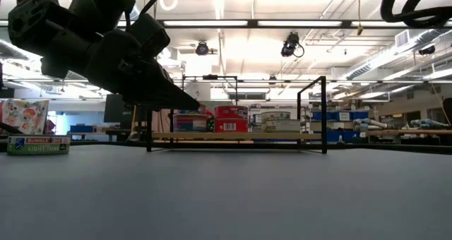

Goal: Stack canned seafood by type on shelf
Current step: Stack the blue tuna can on top of the other blue tuna can on the shelf

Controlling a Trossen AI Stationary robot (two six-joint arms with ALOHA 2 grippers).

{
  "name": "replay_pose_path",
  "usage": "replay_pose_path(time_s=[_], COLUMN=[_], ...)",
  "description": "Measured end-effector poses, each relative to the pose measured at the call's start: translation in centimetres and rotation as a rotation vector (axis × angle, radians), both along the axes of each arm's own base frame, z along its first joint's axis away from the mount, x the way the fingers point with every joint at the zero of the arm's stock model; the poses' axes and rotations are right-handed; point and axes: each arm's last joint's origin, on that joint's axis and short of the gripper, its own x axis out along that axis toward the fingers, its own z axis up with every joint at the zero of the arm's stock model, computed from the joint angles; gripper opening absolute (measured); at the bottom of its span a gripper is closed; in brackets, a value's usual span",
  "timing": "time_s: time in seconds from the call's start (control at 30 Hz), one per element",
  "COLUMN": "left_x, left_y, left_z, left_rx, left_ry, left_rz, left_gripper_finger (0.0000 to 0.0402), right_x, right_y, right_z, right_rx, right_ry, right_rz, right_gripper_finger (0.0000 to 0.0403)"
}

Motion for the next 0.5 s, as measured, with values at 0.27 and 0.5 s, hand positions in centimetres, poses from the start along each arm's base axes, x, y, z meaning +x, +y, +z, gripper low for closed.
replay_pose_path(time_s=[0.27, 0.5], left_x=[0.0, 0.0], left_y=[0.0, 0.0], left_z=[0.0, 0.0], left_rx=[0.000, 0.022], left_ry=[-0.001, -0.001], left_rz=[0.000, -0.008], left_gripper_finger=[0.0006, 0.0006], right_x=[0.2, 0.5], right_y=[-0.7, -1.6], right_z=[0.3, 2.3], right_rx=[-0.016, -0.068], right_ry=[-0.036, -0.168], right_rz=[0.097, 0.142], right_gripper_finger=[0.0003, 0.0002])
